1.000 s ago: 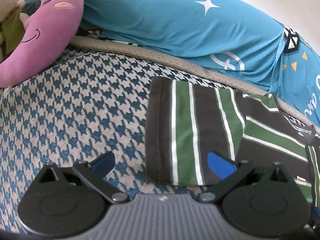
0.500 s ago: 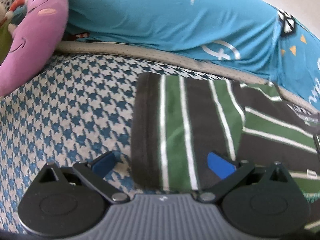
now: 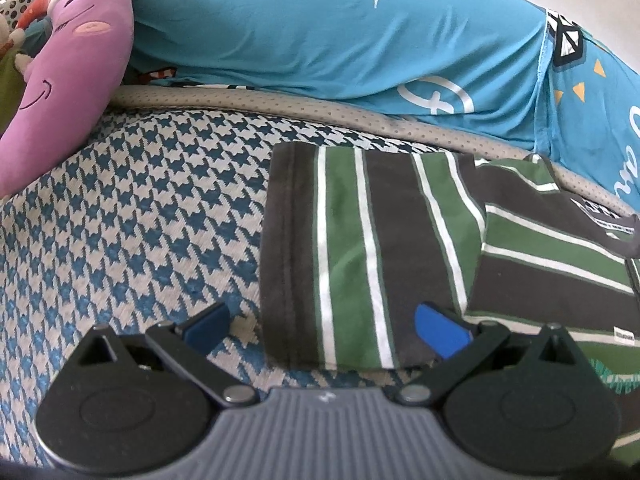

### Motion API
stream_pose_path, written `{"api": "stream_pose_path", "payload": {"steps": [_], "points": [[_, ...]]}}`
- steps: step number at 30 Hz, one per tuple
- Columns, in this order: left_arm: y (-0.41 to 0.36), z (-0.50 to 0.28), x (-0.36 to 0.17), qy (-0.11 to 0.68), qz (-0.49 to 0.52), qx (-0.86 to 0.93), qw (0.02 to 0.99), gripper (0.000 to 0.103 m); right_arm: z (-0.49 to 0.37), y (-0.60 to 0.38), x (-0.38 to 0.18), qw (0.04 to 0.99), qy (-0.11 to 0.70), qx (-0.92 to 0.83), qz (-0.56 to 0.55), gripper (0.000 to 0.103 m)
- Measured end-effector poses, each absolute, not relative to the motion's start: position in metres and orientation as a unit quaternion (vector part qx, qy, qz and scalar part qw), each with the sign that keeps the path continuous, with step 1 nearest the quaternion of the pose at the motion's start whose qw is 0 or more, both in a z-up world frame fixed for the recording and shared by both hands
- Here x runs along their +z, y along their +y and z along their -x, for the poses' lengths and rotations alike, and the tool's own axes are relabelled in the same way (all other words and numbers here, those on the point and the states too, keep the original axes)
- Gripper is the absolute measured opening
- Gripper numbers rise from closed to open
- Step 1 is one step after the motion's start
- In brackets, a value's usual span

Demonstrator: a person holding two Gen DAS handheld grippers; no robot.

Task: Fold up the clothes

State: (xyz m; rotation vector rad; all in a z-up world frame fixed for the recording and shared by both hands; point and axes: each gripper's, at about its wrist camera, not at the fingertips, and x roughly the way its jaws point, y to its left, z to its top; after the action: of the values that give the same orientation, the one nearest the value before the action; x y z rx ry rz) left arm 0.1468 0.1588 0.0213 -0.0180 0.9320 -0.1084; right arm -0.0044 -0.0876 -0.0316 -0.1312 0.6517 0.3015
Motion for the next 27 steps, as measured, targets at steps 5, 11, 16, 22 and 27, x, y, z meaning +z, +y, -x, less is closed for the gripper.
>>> {"api": "stream_pose_path", "payload": {"steps": [5,11,16,22,27], "points": [[0.160,-0.143,0.022,0.448,0.006,-0.056,0.892,0.103,0.004,-0.087,-0.032,0.934,0.319,0.148,0.065,0.103],[0.158,-0.138,0.024,0.444,0.002,-0.054,0.894,0.103,0.004,-0.087,-0.031,0.934,0.319,0.146,0.065,0.103],[0.156,-0.135,0.026,0.442,0.000,-0.057,0.895,0.103,0.004,-0.087,-0.031,0.934,0.320,0.146,0.065,0.103],[0.156,-0.135,0.027,0.442,0.004,-0.058,0.895,0.103,0.004,-0.088,-0.031,0.934,0.320,0.146,0.067,0.103],[0.156,-0.135,0.027,0.443,0.008,-0.056,0.895,0.103,0.005,-0.087,-0.030,0.933,0.320,0.148,0.067,0.103]]}}
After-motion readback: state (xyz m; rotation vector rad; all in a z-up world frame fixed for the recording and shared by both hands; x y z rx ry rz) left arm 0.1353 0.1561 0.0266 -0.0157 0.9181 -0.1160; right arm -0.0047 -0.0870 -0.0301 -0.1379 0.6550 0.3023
